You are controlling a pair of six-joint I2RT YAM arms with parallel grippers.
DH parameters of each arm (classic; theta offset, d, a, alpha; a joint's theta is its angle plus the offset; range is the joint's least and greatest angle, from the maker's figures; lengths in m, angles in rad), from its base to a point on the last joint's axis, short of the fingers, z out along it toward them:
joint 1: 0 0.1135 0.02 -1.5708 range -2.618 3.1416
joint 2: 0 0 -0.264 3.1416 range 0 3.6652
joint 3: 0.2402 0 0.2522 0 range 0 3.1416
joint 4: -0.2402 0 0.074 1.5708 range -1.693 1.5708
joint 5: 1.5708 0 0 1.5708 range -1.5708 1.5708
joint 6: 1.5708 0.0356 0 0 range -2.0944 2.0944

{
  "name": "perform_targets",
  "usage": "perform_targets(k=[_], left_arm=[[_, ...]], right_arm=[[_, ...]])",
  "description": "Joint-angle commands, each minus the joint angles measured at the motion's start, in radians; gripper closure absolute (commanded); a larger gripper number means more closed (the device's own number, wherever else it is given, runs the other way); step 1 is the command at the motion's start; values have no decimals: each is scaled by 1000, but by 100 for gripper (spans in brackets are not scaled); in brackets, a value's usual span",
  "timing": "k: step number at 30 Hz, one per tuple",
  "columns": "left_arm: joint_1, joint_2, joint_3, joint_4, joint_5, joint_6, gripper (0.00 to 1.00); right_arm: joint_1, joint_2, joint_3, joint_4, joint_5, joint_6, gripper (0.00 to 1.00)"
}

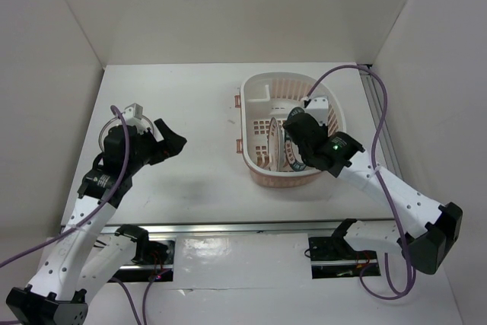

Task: Load the plates into the dish rack

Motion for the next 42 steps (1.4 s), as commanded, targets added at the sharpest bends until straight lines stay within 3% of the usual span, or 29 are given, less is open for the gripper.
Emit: perform_targets(k=[1,29,37,42], left_arm=[[-3,-12,19,17,0,15,0],[-3,-21,19,7,-9,15,0],[-3,-21,19,7,-18,15,0],[-3,-21,28,-2,-18,15,0]], right_arm=[[7,-1,0,88,56,40,100],[54,59,-46,79,75,118,98],[73,79,-36,51,95,166,87],[94,88,-15,24,105,203,70]])
